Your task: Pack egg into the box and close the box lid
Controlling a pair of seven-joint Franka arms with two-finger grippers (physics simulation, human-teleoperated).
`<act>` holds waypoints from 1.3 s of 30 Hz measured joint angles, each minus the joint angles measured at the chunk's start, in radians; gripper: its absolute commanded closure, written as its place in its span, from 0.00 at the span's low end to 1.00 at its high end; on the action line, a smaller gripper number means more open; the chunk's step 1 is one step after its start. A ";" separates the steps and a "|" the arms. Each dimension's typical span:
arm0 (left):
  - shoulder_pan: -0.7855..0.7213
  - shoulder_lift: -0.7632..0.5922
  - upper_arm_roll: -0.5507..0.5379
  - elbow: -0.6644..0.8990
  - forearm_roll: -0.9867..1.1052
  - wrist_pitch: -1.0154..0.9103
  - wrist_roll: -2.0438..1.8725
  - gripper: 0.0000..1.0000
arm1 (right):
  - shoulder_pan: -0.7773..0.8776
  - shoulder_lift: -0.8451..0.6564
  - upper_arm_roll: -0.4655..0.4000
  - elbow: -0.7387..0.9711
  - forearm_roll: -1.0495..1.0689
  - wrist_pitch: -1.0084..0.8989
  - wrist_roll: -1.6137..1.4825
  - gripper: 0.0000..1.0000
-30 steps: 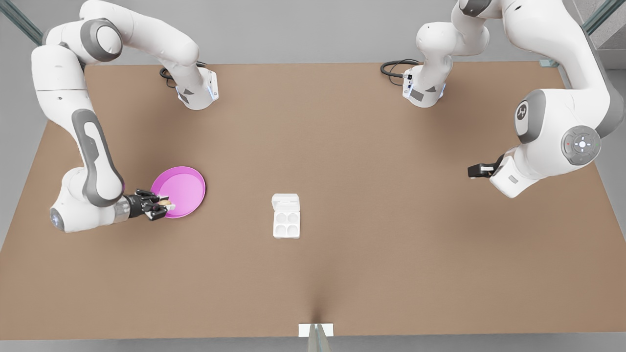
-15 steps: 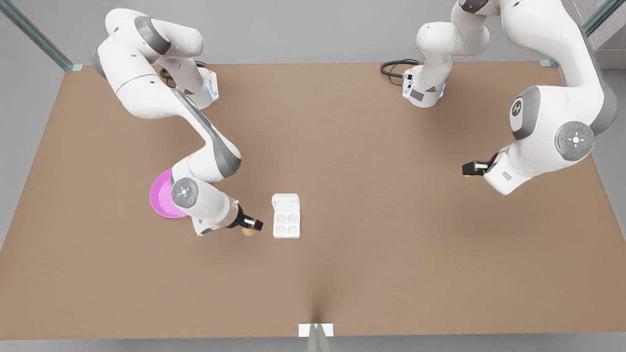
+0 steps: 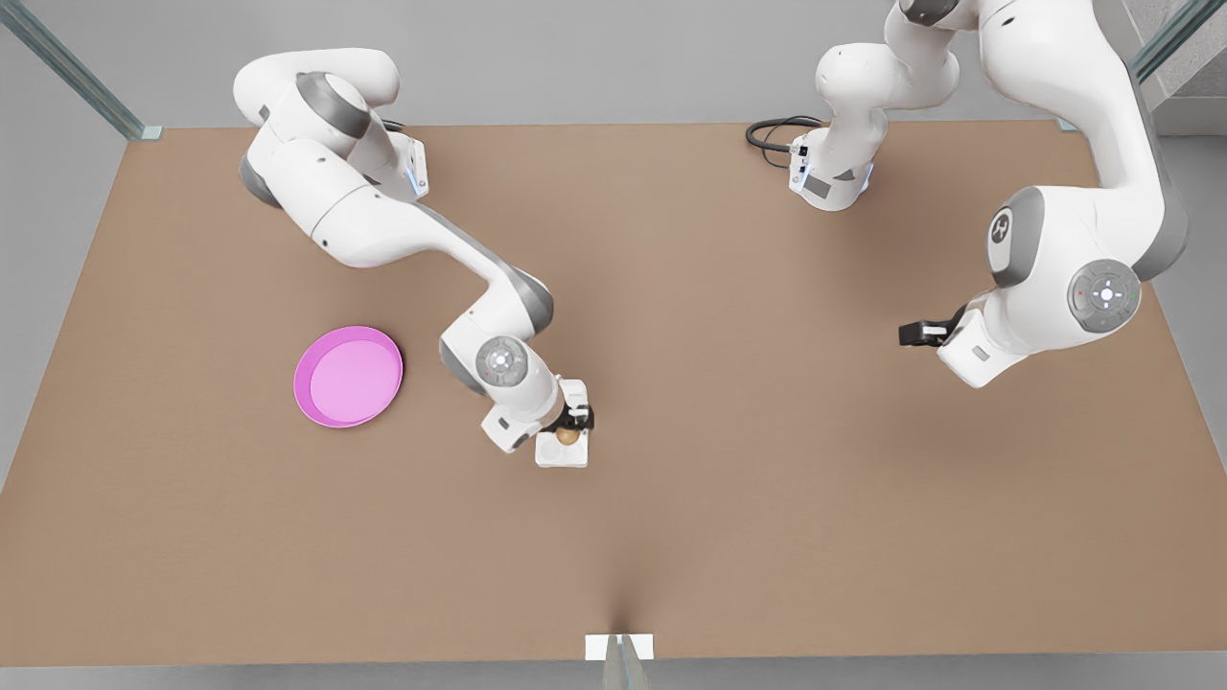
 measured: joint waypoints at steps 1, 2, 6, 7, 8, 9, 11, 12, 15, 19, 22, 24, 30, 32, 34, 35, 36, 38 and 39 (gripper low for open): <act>0.000 0.000 0.001 0.000 0.000 0.000 0.000 0.00 | 0.000 0.000 -0.001 -0.007 -0.003 -0.003 -0.007 0.79; 0.001 0.000 0.000 -0.008 0.000 0.000 0.000 0.00 | -0.001 0.000 -0.002 -0.024 -0.025 -0.005 -0.010 0.79; 0.002 0.000 0.001 -0.016 0.001 -0.001 0.000 0.00 | 0.000 0.010 -0.015 -0.042 -0.064 0.016 -0.015 0.79; 0.002 0.000 0.001 -0.016 0.001 -0.002 0.000 0.00 | 0.000 0.009 -0.031 -0.044 -0.065 0.016 -0.019 0.79; 0.002 0.001 0.001 -0.015 0.001 -0.002 0.000 0.00 | 0.000 0.011 -0.047 -0.055 -0.065 0.021 -0.020 0.79; 0.002 0.000 0.001 -0.016 0.001 -0.002 0.000 0.00 | 0.001 0.021 -0.048 -0.069 -0.068 0.059 -0.014 0.79; 0.003 0.000 0.001 -0.014 0.001 0.000 0.000 0.00 | 0.011 0.030 -0.048 -0.071 -0.069 0.066 -0.008 0.79; 0.004 0.000 0.001 -0.014 0.001 0.000 0.000 0.00 | 0.011 0.031 -0.048 -0.070 -0.068 0.067 -0.007 0.79; 0.003 0.000 0.001 -0.016 0.001 -0.001 0.000 0.00 | 0.014 0.035 -0.048 -0.071 -0.063 0.075 -0.014 0.00; 0.004 -0.001 0.001 -0.016 0.001 -0.002 0.000 0.00 | 0.015 0.030 -0.049 -0.072 -0.021 0.095 -0.050 0.00; 0.005 -0.008 0.001 -0.014 0.001 -0.002 -0.002 0.00 | 0.002 0.001 -0.042 -0.071 0.016 0.071 -0.102 0.00; 0.003 -0.009 0.001 -0.014 0.001 -0.002 -0.002 0.00 | -0.070 -0.168 -0.046 -0.170 0.078 0.053 -0.110 0.00; -0.012 -0.045 -0.047 -0.007 -0.003 -0.031 -0.002 0.00 | -0.180 -0.556 -0.556 -0.005 0.439 -0.587 -0.702 0.00; -0.061 -0.041 -0.049 -0.006 -0.003 -0.044 -0.038 0.54 | -0.169 -0.569 -0.657 0.038 0.445 -0.680 -0.818 0.00; -0.311 -0.017 -0.066 0.010 -0.005 -0.047 -0.215 0.79 | -0.170 -0.561 -0.665 0.040 0.448 -0.675 -0.823 0.00; -0.312 -0.005 -0.117 0.021 -0.009 -0.051 -0.297 0.79 | -0.169 -0.555 -0.663 0.044 0.468 -0.679 -0.823 0.00; -0.277 -0.002 -0.188 0.021 -0.016 -0.051 -0.389 0.79 | -0.171 -0.556 -0.661 0.048 0.477 -0.681 -0.823 0.00; -0.300 0.081 -0.342 0.056 -0.026 -0.039 -0.508 0.79 | -0.169 -0.561 -0.660 0.061 0.478 -0.672 -0.821 0.00; -0.368 0.187 -0.362 0.166 -0.027 -0.037 -0.616 0.79 | -0.168 -0.566 -0.662 0.061 0.480 -0.669 -0.821 0.00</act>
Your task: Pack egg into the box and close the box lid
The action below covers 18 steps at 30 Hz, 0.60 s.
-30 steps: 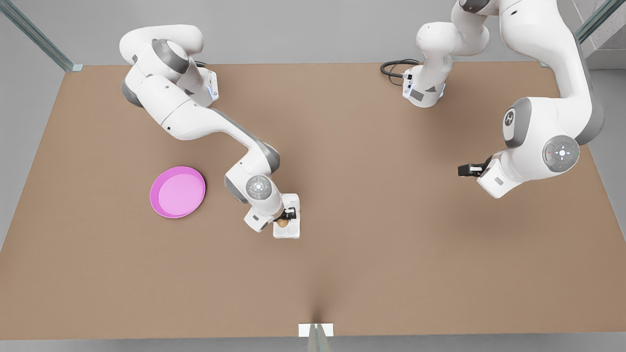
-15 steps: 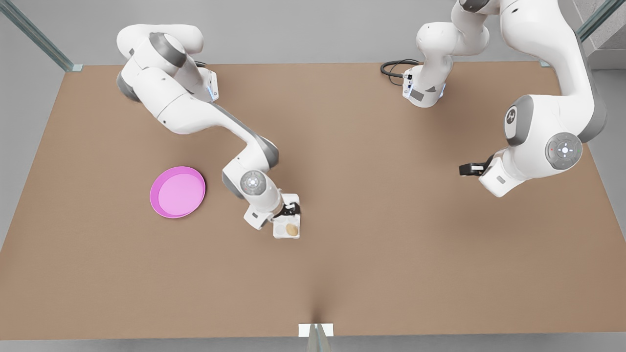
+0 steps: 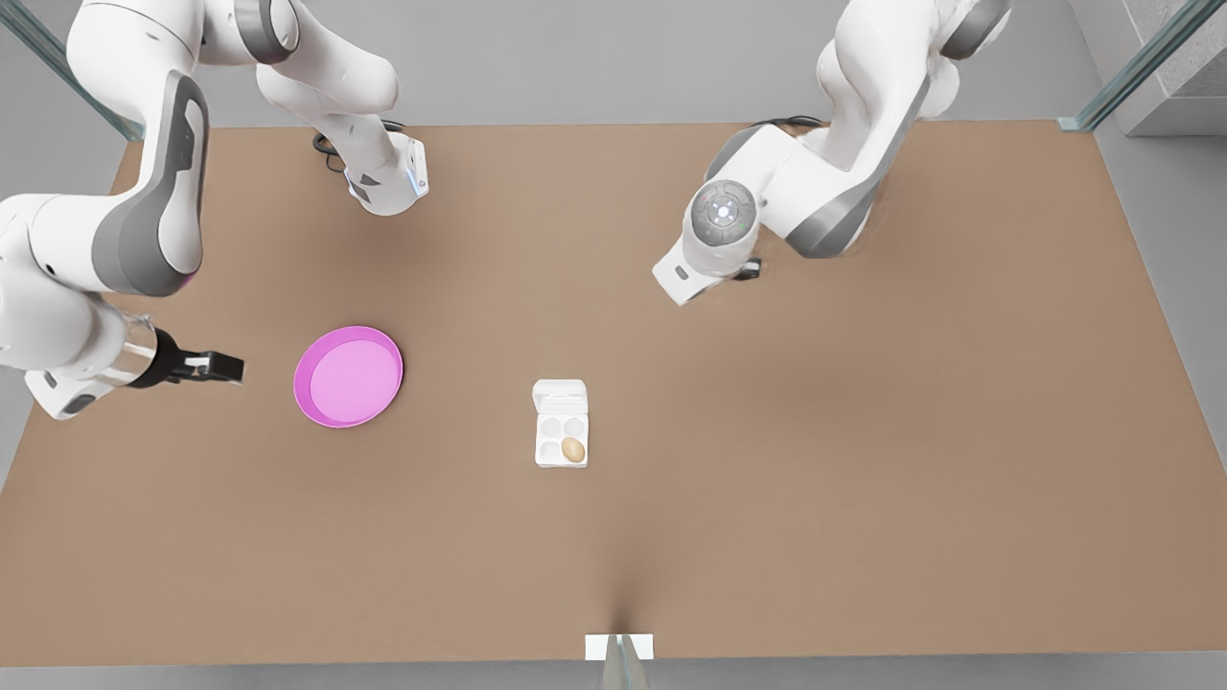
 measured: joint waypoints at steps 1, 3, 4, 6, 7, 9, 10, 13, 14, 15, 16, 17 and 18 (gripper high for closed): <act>-0.080 0.090 0.000 0.069 0.002 0.056 -0.107 0.79 | 0.002 -0.006 0.000 0.000 0.000 0.008 0.000 0.00; -0.146 0.182 0.002 0.080 0.009 0.307 -0.176 0.79 | 0.004 -0.007 0.003 0.000 0.000 0.010 0.010 0.00; -0.153 0.193 0.002 0.078 0.015 0.320 -0.179 0.79 | 0.004 -0.008 0.003 0.000 0.000 0.013 0.011 0.00; -0.176 0.227 0.006 0.080 0.029 0.392 -0.179 0.79 | 0.004 -0.009 0.001 0.000 0.000 0.016 0.009 0.00; -0.176 0.239 0.007 0.080 0.036 0.411 -0.176 0.79 | 0.004 -0.010 0.001 0.000 0.000 0.017 0.010 0.00; -0.189 0.297 0.007 0.115 0.051 0.460 -0.173 0.79 | 0.004 -0.012 0.001 0.000 0.000 0.022 0.011 0.00; -0.192 0.337 0.008 0.147 0.060 0.484 -0.167 0.79 | 0.004 -0.016 0.001 -0.001 -0.001 0.022 0.011 0.00; -0.190 0.378 0.033 0.154 0.097 0.574 -0.162 0.79 | 0.004 -0.020 0.002 -0.003 0.000 0.023 0.011 0.00; -0.187 0.392 0.045 0.154 0.105 0.583 -0.159 0.79 | 0.003 -0.018 0.002 -0.003 0.000 0.024 0.011 0.00; -0.187 0.398 0.049 0.154 0.111 0.609 -0.159 0.79 | 0.004 -0.018 0.001 -0.003 0.000 0.030 0.011 0.00; -0.188 0.413 0.049 0.154 0.116 0.613 -0.160 0.79 | 0.004 -0.018 0.002 -0.003 0.000 0.031 0.011 0.00; -0.190 0.424 0.049 0.154 0.119 0.615 -0.161 0.79 | 0.003 -0.019 0.001 -0.003 -0.001 0.031 0.011 0.00; -0.190 0.430 0.049 0.154 0.122 0.633 -0.161 0.79 | 0.004 -0.019 0.002 -0.003 -0.001 0.031 0.011 0.00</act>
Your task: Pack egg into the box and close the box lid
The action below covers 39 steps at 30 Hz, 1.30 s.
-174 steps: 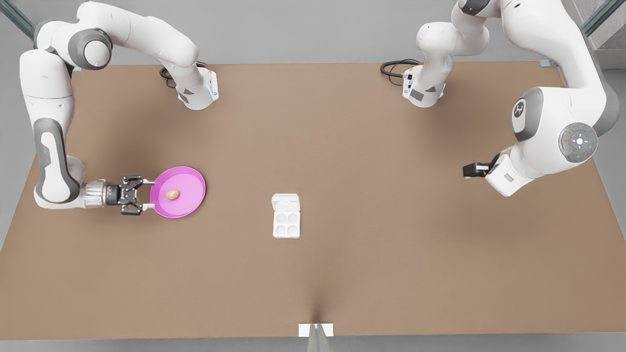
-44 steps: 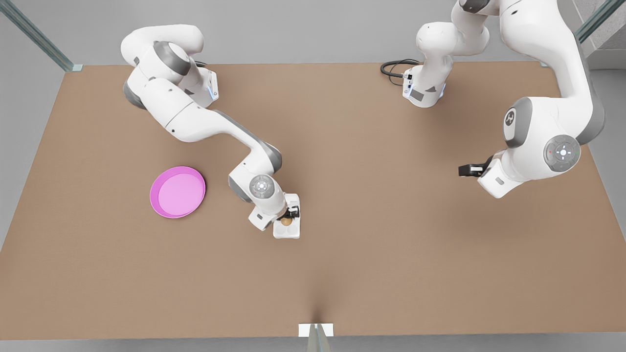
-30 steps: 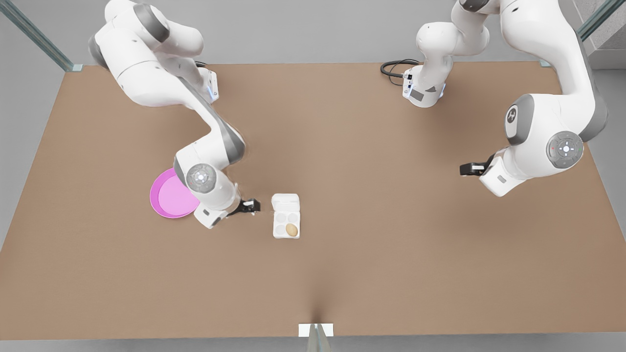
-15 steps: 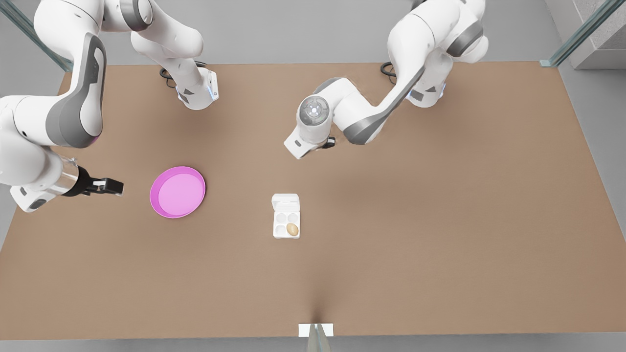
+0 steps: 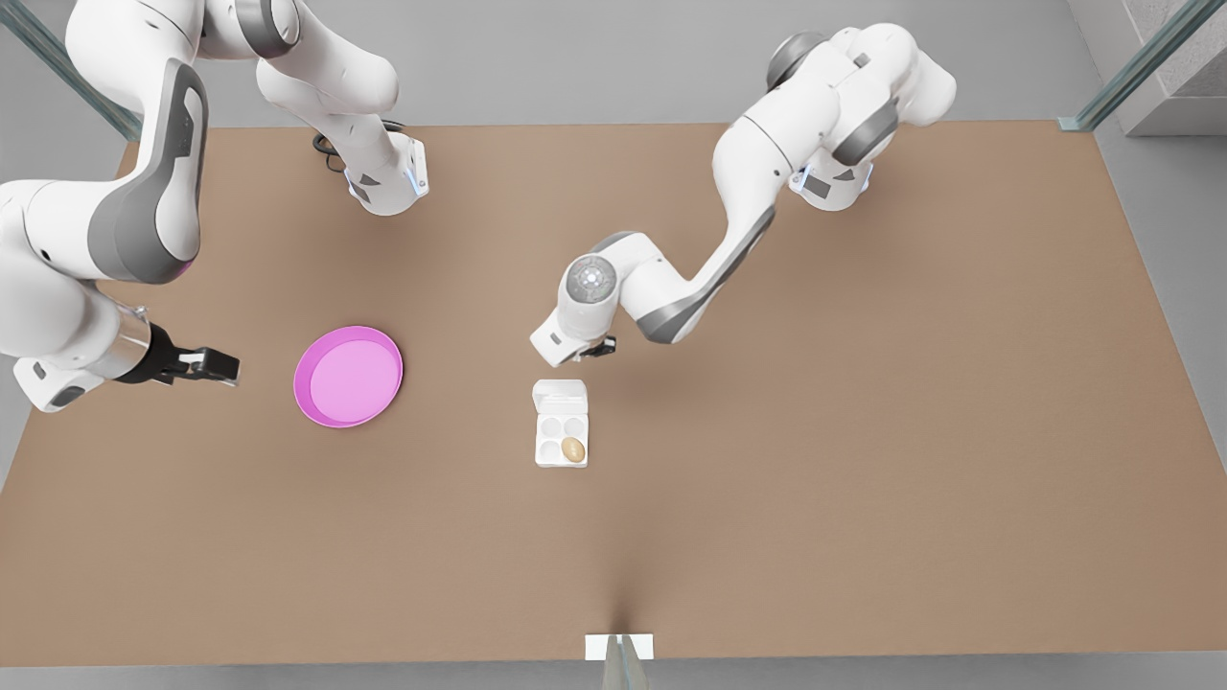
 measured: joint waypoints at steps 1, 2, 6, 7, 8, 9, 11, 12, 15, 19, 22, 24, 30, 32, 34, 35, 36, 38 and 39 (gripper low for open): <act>0.000 0.008 0.000 0.000 0.002 0.015 -0.001 0.79 | 0.000 0.000 0.000 0.000 0.000 0.000 0.000 0.00; 0.000 0.018 0.000 0.000 0.004 0.026 -0.002 0.79 | 0.000 0.000 0.000 0.000 0.000 0.000 0.000 0.00; -0.011 0.067 -0.002 0.065 0.006 0.033 -0.010 0.79 | -0.002 0.001 0.000 0.000 0.000 0.003 -0.002 0.00; -0.011 0.069 -0.001 0.069 0.006 0.033 -0.011 0.79 | -0.002 0.001 0.000 0.000 0.000 0.003 -0.002 0.00; -0.021 0.072 -0.002 0.073 0.006 0.034 -0.012 0.79 | -0.002 0.001 0.000 0.000 0.000 0.003 -0.002 0.00; -0.024 0.082 -0.002 0.083 0.006 0.047 -0.012 0.79 | -0.002 0.001 0.000 0.000 0.000 0.003 -0.002 0.00; -0.025 0.092 -0.002 0.084 0.007 0.063 -0.012 0.79 | -0.002 0.001 0.000 -0.001 0.000 0.003 -0.002 0.00; -0.025 0.096 0.000 0.086 0.007 0.071 -0.006 0.79 | -0.002 0.001 0.000 0.000 0.000 0.004 -0.002 0.00; -0.022 0.121 0.000 0.111 0.007 0.099 -0.007 0.79 | -0.002 0.001 0.000 0.000 0.000 0.005 -0.002 0.00; -0.023 0.152 0.000 0.156 0.006 0.152 -0.003 0.79 | -0.005 0.003 0.000 0.000 0.000 0.005 -0.002 0.00; -0.020 0.160 0.000 0.156 0.006 0.218 -0.003 0.79 | -0.006 0.003 0.000 0.000 0.002 0.005 -0.002 0.00; -0.020 0.174 -0.001 0.158 0.004 0.288 -0.011 0.79 | -0.006 0.003 0.000 0.000 0.002 0.005 -0.002 0.00; 0.082 0.040 -0.017 0.157 -0.015 -0.146 0.063 0.79 | -0.006 0.005 0.000 0.000 0.002 0.006 -0.002 0.00; 0.142 -0.075 -0.006 0.156 -0.038 -0.469 0.110 0.79 | -0.006 0.005 0.000 0.000 0.002 0.009 -0.002 0.00; 0.344 -0.213 -0.004 0.158 -0.053 -0.721 0.345 0.00 | -0.006 0.005 0.000 -0.001 0.002 0.012 -0.002 0.00; 0.439 -0.274 0.025 0.157 -0.057 -0.804 0.505 0.00 | -0.008 0.005 0.000 0.000 0.002 0.012 -0.002 0.00; 0.455 -0.330 0.110 0.154 -0.060 -0.812 0.521 0.00 | -0.008 0.005 0.000 0.000 0.002 0.012 -0.002 0.00; 0.453 -0.395 0.165 0.115 -0.066 -0.805 0.530 0.00 | -0.010 0.005 0.000 0.000 0.002 0.012 -0.002 0.00; 0.465 -0.514 0.175 -0.043 -0.066 -0.718 0.617 0.00 | -0.009 0.005 0.000 -0.001 0.002 0.012 -0.002 0.00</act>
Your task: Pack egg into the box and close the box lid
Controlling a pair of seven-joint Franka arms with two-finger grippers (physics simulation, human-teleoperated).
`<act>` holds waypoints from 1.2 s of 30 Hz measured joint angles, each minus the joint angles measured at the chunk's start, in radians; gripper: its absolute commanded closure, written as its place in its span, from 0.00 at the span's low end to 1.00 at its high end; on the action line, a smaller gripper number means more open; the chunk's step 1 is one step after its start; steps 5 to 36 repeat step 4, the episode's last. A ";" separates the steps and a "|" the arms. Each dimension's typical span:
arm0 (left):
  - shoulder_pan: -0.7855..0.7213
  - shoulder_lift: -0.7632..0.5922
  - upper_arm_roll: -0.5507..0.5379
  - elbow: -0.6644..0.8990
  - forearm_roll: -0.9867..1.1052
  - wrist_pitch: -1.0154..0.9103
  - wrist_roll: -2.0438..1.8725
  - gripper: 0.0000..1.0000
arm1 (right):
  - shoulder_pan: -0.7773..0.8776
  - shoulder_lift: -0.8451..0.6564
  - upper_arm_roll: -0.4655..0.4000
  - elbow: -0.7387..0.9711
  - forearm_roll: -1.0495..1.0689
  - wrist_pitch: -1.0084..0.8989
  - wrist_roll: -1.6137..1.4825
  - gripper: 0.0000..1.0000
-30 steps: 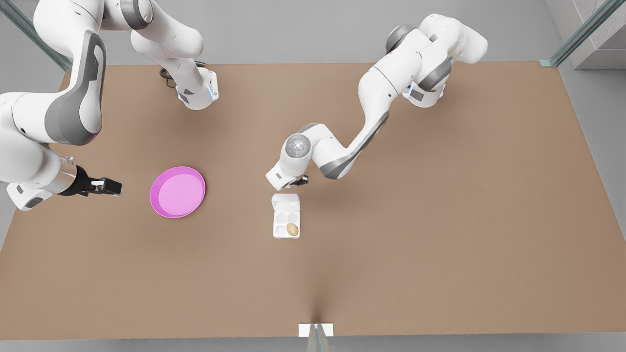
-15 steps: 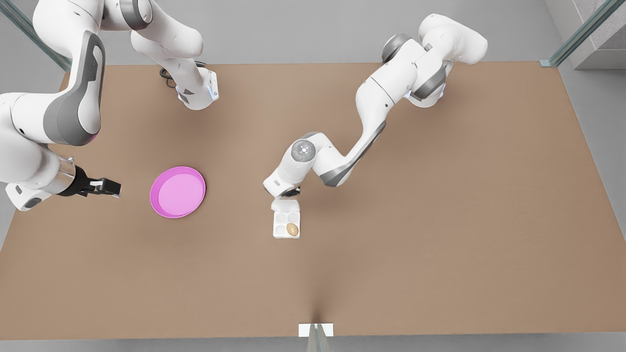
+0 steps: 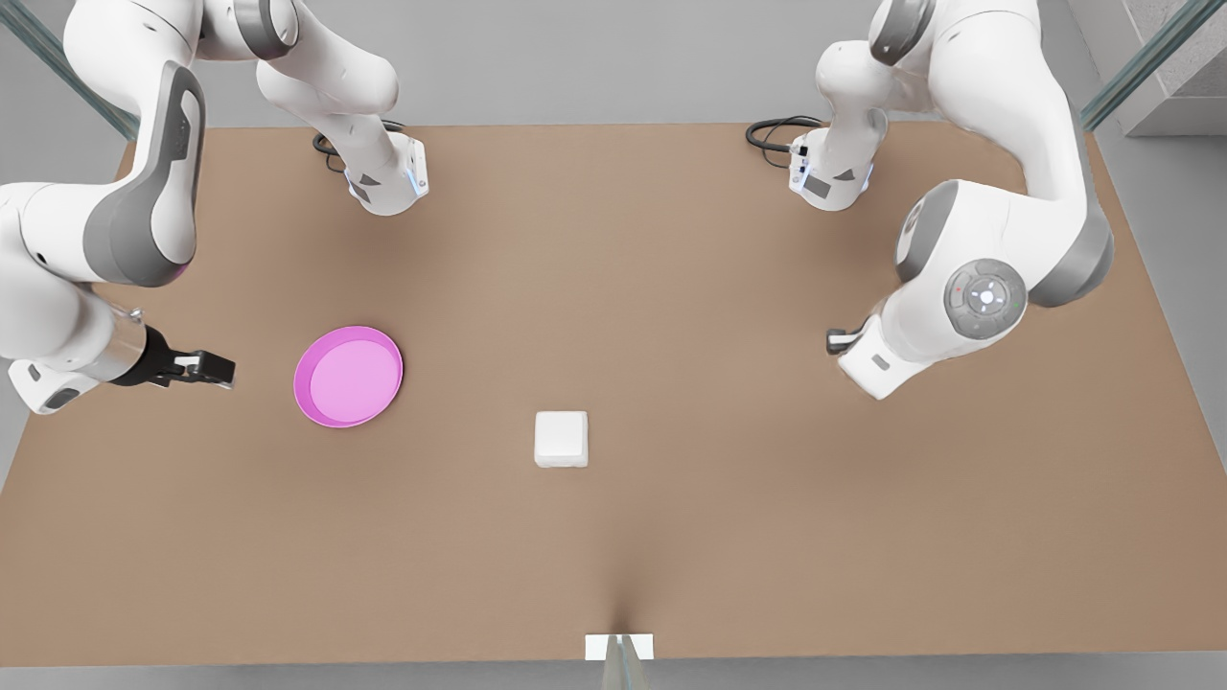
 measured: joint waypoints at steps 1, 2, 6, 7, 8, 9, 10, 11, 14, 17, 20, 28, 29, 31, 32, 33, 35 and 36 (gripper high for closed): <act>0.032 -0.080 0.002 -0.099 0.004 0.027 0.108 0.00 | 0.000 0.000 0.000 0.000 0.000 0.000 0.000 0.00; 0.045 -0.090 0.002 -0.111 0.010 0.037 0.107 0.00 | 0.000 0.000 0.000 0.001 0.000 0.000 0.000 0.00; 0.036 -0.086 0.002 -0.110 0.017 0.039 0.105 0.00 | -0.001 0.000 0.000 0.000 0.000 0.000 0.000 0.00; 0.036 -0.086 0.002 -0.110 0.017 0.039 0.105 0.00 | -0.001 0.000 0.000 0.000 0.000 0.000 0.000 0.00; 0.036 -0.086 0.002 -0.110 0.017 0.039 0.105 0.00 | -0.001 0.000 0.000 0.000 0.000 0.000 0.000 0.00; 0.036 -0.086 0.002 -0.110 0.017 0.039 0.105 0.00 | -0.001 0.000 0.000 0.000 0.000 0.000 0.000 0.00; 0.036 -0.086 0.002 -0.110 0.017 0.039 0.105 0.00 | -0.001 0.000 0.000 0.000 0.000 0.000 0.000 0.00; 0.036 -0.086 0.002 -0.110 0.017 0.039 0.105 0.00 | -0.001 0.000 0.000 0.000 0.000 0.000 0.000 0.00; 0.036 -0.086 0.002 -0.110 0.017 0.039 0.105 0.00 | -0.001 0.000 0.000 0.000 0.000 0.000 0.000 0.00; 0.036 -0.086 0.002 -0.110 0.017 0.039 0.105 0.00 | -0.001 0.000 0.000 0.000 0.000 0.000 0.000 0.00; 0.036 -0.086 0.002 -0.110 0.017 0.039 0.105 0.00 | -0.001 0.000 0.000 0.000 0.000 0.000 0.000 0.00; 0.036 -0.086 0.002 -0.110 0.017 0.039 0.105 0.00 | -0.001 0.000 0.000 0.000 0.000 0.000 0.000 0.00; 0.036 -0.086 0.002 -0.110 0.017 0.039 0.105 0.00 | -0.001 0.000 0.000 0.000 0.000 0.000 0.000 0.00; 0.036 -0.086 0.002 -0.110 0.017 0.039 0.105 0.00 | -0.001 0.000 0.000 0.000 0.000 0.000 0.000 0.00; 0.036 -0.086 0.002 -0.110 0.017 0.039 0.105 0.00 | -0.001 0.000 0.000 0.000 0.000 0.000 0.000 0.00; 0.036 -0.086 0.002 -0.110 0.017 0.039 0.105 0.00 | -0.001 0.000 0.000 0.000 0.000 0.000 0.000 0.00; 0.036 -0.086 0.002 -0.110 0.017 0.039 0.105 0.00 | -0.001 0.000 0.000 0.000 0.000 0.000 0.000 0.00; 0.036 -0.086 0.002 -0.110 0.017 0.039 0.105 0.00 | -0.001 0.000 0.000 0.000 0.000 0.000 0.000 0.00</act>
